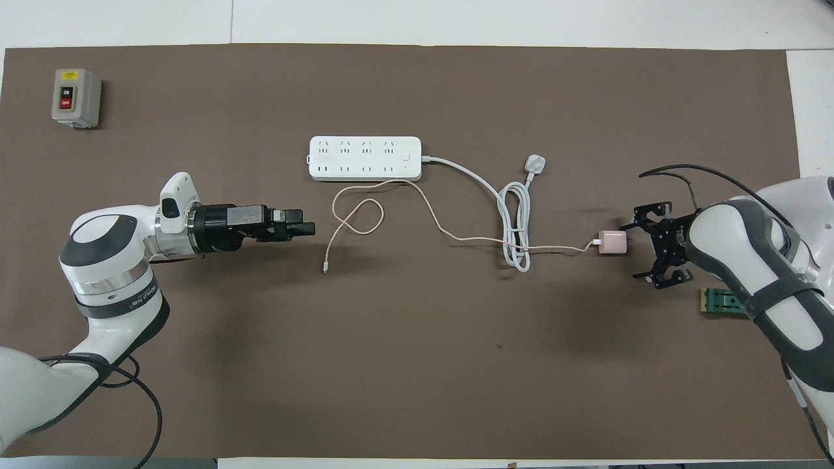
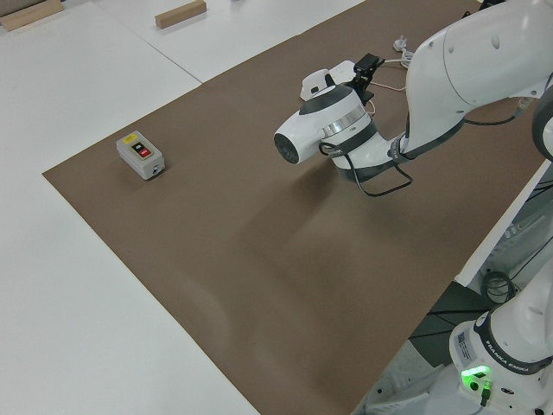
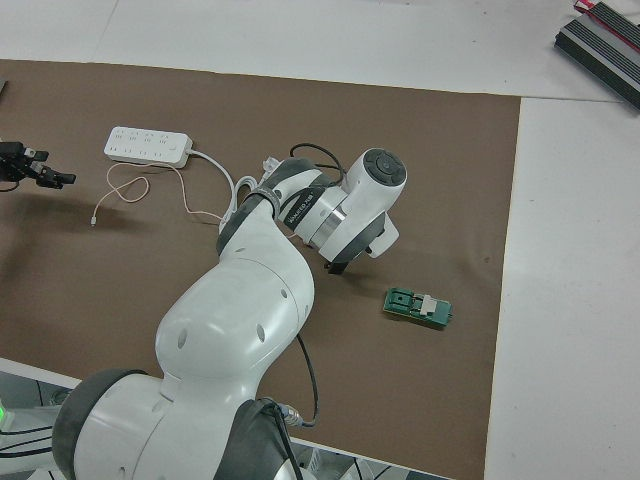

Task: Plug charger into power strip

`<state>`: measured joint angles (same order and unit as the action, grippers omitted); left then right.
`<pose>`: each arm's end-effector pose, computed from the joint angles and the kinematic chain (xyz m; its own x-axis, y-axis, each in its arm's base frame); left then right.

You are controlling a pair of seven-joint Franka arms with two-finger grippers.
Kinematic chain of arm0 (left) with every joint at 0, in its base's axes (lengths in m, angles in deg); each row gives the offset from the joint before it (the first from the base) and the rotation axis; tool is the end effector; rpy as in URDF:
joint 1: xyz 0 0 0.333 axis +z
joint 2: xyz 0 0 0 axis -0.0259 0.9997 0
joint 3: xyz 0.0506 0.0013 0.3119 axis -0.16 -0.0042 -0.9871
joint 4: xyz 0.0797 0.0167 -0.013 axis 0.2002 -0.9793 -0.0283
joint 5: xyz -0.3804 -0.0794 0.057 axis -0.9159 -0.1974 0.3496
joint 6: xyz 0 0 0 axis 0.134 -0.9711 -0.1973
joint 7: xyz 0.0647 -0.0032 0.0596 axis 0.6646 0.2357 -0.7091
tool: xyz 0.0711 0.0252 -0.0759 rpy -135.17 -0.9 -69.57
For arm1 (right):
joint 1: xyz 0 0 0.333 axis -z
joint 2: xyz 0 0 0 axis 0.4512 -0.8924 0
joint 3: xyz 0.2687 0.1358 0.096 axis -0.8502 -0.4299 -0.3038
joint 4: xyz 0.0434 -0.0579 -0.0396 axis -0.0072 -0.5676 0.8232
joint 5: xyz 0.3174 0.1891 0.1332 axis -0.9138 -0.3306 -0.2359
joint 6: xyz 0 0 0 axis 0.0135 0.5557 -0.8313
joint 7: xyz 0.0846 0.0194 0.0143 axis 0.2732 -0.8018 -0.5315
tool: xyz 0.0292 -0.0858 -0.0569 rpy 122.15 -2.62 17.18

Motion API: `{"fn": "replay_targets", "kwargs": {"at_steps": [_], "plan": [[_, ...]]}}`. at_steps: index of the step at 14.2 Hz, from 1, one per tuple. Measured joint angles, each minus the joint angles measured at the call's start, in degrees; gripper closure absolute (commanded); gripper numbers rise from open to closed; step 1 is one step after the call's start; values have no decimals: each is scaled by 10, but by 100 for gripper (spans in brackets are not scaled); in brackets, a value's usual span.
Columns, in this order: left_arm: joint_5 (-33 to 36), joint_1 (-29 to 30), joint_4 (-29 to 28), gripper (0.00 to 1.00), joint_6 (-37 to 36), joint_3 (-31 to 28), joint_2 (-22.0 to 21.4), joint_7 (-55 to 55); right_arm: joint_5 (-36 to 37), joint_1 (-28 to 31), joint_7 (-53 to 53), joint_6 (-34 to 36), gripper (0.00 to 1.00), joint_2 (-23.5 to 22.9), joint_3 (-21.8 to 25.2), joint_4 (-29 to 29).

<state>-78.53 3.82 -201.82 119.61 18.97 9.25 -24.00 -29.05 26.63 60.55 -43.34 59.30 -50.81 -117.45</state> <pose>0.5330 -0.1309 0.2872 0.9984 -0.0205 -0.0521 0.0517 -0.0210 0.9984 0.5300 -0.0644 0.2704 0.1489 -0.9119 -0.3824 -0.9841 -0.1744 0.0326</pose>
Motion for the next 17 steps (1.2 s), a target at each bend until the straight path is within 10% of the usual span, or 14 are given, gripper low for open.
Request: {"fn": "replay_targets", "kwargs": {"at_steps": [17], "plan": [[-109,-96,4,0,81,0,-3,-66,-22,-17,16,-8,0,0,-2,0]]}}
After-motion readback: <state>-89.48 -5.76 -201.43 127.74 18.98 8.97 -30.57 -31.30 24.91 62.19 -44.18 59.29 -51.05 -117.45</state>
